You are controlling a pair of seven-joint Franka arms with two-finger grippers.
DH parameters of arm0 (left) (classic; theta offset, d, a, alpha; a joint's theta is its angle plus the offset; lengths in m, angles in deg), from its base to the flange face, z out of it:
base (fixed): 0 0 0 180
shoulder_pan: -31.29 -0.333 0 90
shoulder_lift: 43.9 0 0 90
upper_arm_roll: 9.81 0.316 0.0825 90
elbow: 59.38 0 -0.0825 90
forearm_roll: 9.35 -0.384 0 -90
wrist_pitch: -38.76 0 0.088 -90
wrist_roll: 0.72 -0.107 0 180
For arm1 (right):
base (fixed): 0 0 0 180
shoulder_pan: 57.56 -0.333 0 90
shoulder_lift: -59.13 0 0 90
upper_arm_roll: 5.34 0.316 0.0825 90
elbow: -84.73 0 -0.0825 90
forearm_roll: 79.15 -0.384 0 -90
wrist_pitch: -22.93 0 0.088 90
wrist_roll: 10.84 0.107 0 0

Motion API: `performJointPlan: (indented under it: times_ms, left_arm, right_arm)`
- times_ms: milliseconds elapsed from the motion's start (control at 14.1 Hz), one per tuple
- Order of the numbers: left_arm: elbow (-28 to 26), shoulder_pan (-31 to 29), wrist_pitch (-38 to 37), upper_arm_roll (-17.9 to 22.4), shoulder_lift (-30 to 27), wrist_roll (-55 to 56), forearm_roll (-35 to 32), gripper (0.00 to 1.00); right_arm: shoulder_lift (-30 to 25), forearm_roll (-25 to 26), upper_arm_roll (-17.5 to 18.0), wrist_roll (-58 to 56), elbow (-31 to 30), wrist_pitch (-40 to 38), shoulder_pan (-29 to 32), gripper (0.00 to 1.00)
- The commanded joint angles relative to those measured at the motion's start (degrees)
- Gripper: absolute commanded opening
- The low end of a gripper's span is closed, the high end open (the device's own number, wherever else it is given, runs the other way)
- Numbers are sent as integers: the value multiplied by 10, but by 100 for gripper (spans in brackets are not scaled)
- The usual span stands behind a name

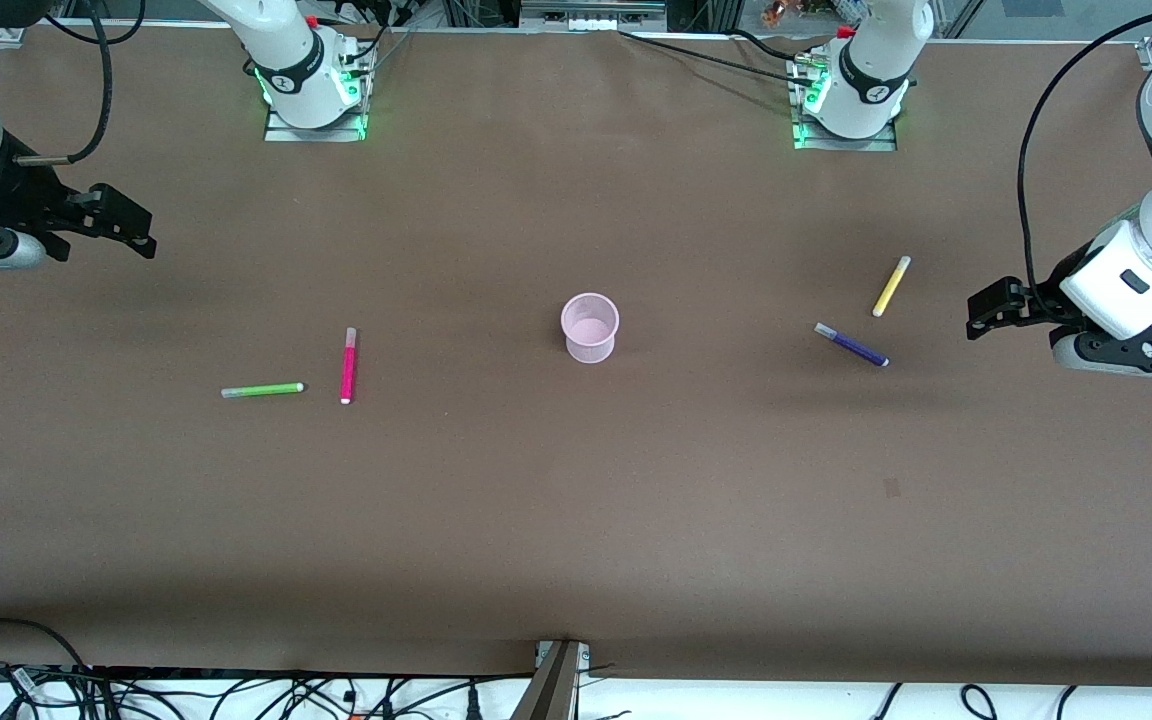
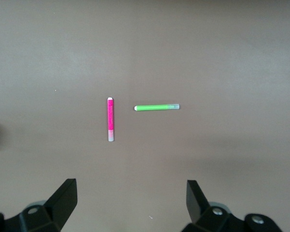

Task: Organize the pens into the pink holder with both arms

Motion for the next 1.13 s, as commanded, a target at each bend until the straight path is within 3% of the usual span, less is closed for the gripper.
performJointPlan:
  times_ms: [0, 1062]
  left_arm:
    - [10, 1, -13, 0, 0, -4, 0, 100]
    - [22, -3, -25, 2, 0, 1, 9, 100]
  right_arm:
    - [-10, 15, -1, 8, -18, 1, -3, 100]
    - [1, 11, -4, 0, 2, -10, -1, 100]
